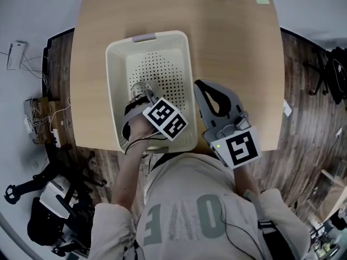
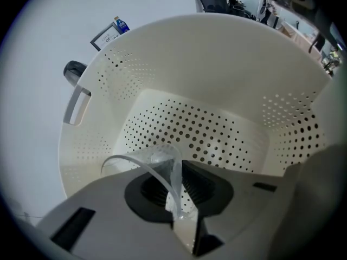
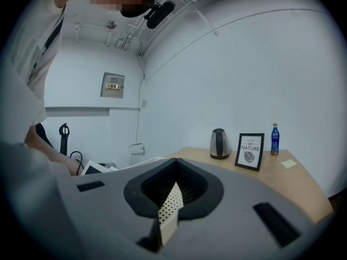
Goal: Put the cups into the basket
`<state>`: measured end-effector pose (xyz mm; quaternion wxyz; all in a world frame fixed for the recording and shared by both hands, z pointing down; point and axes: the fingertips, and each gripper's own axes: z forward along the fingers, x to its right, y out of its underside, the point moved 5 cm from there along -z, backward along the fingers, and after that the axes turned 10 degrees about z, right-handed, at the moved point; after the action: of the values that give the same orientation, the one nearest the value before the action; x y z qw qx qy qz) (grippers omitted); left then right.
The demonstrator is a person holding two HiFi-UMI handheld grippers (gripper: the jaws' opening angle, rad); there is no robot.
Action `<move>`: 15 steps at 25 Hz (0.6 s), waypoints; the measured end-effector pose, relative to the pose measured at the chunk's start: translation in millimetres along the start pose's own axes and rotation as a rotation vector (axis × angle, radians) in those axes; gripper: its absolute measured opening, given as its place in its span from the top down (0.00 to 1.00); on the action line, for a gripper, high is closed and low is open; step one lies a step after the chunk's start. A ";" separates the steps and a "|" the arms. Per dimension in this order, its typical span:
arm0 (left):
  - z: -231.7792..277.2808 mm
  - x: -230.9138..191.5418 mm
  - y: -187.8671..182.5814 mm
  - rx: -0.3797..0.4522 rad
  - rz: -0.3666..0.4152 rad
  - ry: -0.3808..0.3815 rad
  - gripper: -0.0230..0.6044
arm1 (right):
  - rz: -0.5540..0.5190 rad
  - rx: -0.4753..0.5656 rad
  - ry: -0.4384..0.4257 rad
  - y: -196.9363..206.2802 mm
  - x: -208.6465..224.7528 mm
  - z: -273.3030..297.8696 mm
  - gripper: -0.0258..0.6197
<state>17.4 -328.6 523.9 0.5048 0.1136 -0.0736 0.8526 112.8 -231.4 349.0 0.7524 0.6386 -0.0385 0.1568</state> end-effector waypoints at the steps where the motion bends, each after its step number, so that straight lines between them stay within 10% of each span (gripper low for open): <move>1: -0.7 -0.7 -0.4 0.010 -0.009 -0.017 0.87 | 0.001 0.002 -0.001 -0.1 -0.2 -0.8 0.96; 15: -22.3 -3.3 -6.0 0.087 -0.032 -0.116 0.84 | -0.003 0.027 -0.027 -3.4 -9.8 -13.3 0.96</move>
<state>21.5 -323.1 501.6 0.5080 0.1858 -0.0639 0.8387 102.6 -220.7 340.9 0.7432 0.6510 -0.0458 0.1476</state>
